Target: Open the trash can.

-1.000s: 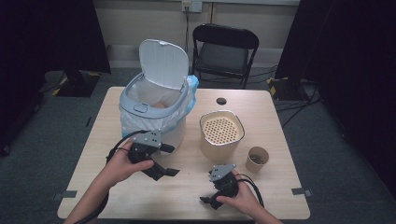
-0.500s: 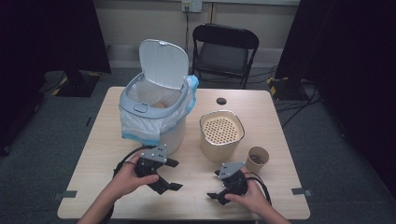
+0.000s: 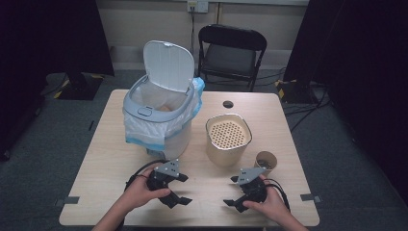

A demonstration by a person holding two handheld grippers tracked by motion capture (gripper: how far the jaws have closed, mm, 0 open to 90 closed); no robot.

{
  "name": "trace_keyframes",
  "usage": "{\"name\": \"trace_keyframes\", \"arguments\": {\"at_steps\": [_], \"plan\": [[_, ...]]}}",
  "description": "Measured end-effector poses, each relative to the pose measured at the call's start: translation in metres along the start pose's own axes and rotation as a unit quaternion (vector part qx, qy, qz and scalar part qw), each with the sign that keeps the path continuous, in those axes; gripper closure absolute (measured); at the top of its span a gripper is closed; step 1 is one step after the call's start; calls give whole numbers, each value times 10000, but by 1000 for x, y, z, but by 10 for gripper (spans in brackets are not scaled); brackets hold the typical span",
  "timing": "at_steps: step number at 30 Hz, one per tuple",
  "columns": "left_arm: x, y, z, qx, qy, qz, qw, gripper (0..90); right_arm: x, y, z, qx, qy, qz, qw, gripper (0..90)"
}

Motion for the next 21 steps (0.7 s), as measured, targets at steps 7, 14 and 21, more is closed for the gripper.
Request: {"name": "trace_keyframes", "arguments": {"at_steps": [7,14,21], "plan": [[-1,-11,8,-30,22,-27,10000,169,2,8,5,1,13,50,10000,144],[-4,-19,17,-119,-117,-204,9997,169,2,17,15,-25,-43,50,10000,145],[-4,-25,21,-186,-315,-303,9989,168,3,31,27,-12,-111,108,9999,148]]}}
Point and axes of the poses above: each handheld gripper's, and its own axes: y roughly backward along the jaws, z roughly out of its underside, x roughly to its right, the point moved 8 cm from there along -y, roughly forward along the jaws, and after that the axes turned 9 degrees about -z, right-handed, at the moved point
